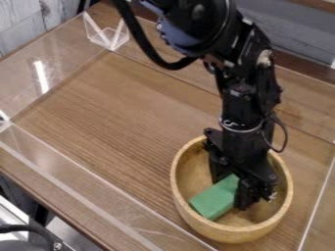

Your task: Remove the green block from inside the brown bowl and put it on the table

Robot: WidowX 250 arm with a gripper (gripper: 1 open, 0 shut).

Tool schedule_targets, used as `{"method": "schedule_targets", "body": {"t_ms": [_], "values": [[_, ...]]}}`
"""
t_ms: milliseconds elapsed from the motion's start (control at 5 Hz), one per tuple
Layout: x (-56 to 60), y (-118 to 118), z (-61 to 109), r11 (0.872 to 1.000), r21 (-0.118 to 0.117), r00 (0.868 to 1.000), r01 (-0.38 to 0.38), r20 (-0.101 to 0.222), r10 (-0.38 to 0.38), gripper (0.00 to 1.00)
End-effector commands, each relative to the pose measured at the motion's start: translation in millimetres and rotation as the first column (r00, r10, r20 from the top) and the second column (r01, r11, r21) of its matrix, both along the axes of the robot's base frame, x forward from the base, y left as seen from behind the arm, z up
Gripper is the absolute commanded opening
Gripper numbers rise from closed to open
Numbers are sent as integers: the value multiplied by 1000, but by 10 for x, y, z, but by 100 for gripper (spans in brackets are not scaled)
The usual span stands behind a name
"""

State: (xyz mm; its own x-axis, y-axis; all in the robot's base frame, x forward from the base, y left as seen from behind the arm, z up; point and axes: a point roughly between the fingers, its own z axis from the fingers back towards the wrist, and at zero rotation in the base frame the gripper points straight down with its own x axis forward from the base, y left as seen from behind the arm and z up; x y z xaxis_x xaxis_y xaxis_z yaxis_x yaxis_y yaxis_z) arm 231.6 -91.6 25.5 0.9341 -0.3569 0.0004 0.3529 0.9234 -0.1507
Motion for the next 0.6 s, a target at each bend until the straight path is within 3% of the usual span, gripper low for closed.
{"method": "schedule_targets", "body": {"t_ms": [0, 400], "values": [[-2, 2, 128, 1000, -8, 1000, -14, 7, 14, 0], [-43, 1, 243, 999, -9, 999, -32, -13, 31, 0]]}}
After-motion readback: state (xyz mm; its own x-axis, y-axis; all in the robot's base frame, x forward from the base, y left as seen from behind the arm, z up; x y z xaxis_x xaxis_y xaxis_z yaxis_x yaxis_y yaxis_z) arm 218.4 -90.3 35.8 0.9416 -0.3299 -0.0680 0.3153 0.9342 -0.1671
